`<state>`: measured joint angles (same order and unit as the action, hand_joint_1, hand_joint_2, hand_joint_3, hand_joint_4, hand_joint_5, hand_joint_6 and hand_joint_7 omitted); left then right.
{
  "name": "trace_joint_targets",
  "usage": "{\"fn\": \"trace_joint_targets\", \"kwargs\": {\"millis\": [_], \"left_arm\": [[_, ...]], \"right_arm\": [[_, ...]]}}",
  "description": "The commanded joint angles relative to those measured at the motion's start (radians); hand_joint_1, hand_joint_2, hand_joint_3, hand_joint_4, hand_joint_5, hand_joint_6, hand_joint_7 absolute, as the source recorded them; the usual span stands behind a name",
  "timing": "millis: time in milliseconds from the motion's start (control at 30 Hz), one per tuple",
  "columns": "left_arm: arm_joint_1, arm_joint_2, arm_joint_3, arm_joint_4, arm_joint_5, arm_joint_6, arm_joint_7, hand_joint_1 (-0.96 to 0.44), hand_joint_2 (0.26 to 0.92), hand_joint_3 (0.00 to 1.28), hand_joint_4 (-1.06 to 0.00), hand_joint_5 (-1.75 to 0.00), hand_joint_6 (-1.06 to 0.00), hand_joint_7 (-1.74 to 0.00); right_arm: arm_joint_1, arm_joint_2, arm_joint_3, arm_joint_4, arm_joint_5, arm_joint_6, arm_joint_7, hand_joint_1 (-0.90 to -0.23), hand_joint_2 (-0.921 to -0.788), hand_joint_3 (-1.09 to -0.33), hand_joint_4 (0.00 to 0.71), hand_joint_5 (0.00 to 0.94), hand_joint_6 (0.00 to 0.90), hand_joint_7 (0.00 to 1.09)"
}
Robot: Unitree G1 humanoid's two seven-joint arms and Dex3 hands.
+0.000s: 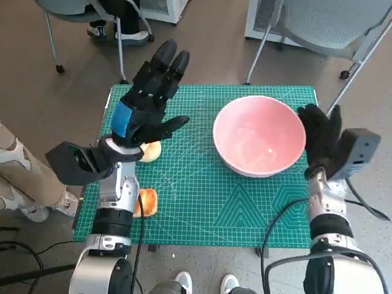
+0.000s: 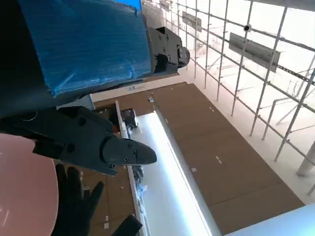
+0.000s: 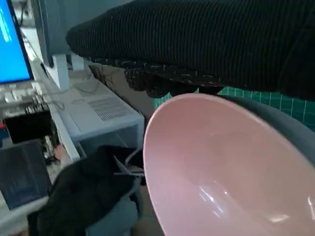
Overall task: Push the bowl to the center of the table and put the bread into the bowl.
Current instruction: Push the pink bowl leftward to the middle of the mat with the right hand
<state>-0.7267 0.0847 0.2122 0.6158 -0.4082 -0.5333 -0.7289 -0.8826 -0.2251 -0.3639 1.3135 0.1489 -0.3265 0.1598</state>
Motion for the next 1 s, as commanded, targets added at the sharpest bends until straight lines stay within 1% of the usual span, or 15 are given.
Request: {"fn": "trace_joint_targets", "kwargs": {"millis": [33, 200, 367, 567, 767, 1000], "left_arm": [[0.003, 0.007, 0.003, 0.001, -0.007, -0.008, -0.003, -0.15, 0.921, 0.23, -0.04, 0.00, -0.19, 0.00], [0.006, 0.005, 0.002, 0.000, -0.005, -0.009, -0.001, -0.16, 0.921, 0.23, -0.04, 0.00, -0.19, 0.00], [0.008, 0.007, 0.003, -0.003, -0.005, -0.007, -0.001, -0.16, 0.921, 0.23, -0.04, 0.00, -0.19, 0.00], [0.010, 0.012, 0.006, -0.005, -0.008, -0.004, -0.002, -0.16, 0.921, 0.23, -0.04, 0.00, -0.19, -0.01], [0.012, 0.015, 0.007, -0.014, -0.009, 0.000, 0.002, -0.16, 0.921, 0.24, -0.04, 0.00, -0.19, -0.01], [0.017, 0.015, 0.006, -0.022, -0.007, -0.003, 0.009, -0.16, 0.921, 0.24, -0.04, 0.00, -0.19, 0.00]], "right_arm": [[0.006, 0.023, 0.016, 0.014, -0.021, 0.011, -0.015, -0.611, -0.921, -0.759, 0.247, 0.015, 0.311, 0.11], [0.003, 0.042, 0.020, 0.014, -0.022, 0.006, -0.015, -0.626, -0.921, -0.763, 0.265, 0.020, 0.322, 0.12], [-0.003, 0.058, 0.022, 0.014, -0.025, 0.004, -0.018, -0.646, -0.921, -0.758, 0.268, 0.018, 0.333, 0.12], [-0.007, 0.068, 0.037, 0.016, -0.043, 0.000, -0.020, -0.665, -0.921, -0.757, 0.263, 0.012, 0.319, 0.11], [-0.011, 0.077, 0.045, 0.018, -0.053, 0.003, -0.024, -0.668, -0.921, -0.770, 0.255, 0.005, 0.311, 0.11], [-0.015, 0.097, 0.047, 0.017, -0.047, 0.001, -0.027, -0.645, -0.921, -0.781, 0.257, 0.005, 0.306, 0.11]]}}
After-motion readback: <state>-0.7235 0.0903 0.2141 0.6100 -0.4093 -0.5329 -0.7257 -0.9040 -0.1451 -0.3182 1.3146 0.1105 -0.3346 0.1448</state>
